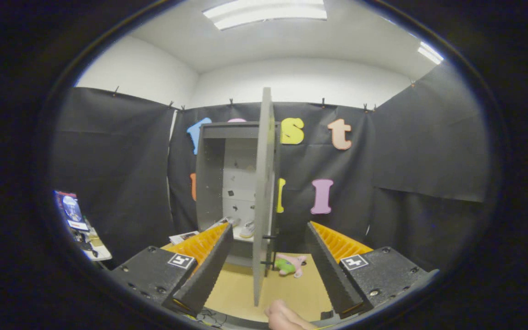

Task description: Open the shoe cabinet door, grab the shoes and put them into the shoe cabinet, then close the shoe cabinet door.

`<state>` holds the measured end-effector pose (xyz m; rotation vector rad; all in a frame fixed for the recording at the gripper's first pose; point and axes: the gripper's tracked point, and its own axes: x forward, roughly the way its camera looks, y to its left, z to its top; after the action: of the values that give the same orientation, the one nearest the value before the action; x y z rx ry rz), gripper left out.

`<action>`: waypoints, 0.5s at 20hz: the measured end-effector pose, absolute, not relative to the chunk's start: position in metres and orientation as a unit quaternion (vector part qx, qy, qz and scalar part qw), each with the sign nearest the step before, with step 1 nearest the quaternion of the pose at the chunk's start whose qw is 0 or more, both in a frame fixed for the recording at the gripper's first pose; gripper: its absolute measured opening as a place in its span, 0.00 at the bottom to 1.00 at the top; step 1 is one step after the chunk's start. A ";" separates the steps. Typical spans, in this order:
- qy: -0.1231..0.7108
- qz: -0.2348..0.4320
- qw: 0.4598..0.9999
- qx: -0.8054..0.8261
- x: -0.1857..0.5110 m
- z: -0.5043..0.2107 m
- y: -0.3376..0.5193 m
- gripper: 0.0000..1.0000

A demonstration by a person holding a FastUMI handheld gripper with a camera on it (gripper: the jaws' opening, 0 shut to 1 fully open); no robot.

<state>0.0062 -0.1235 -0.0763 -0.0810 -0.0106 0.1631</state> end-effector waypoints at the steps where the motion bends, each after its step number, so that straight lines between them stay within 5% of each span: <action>1: -0.005 0.070 0.997 -0.045 0.011 -0.077 -0.139 1.00; 10: 0.028 0.023 0.999 -0.015 0.094 -0.123 -0.221 1.00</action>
<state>0.0938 -0.2209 -0.1235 -0.0294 0.0566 0.0463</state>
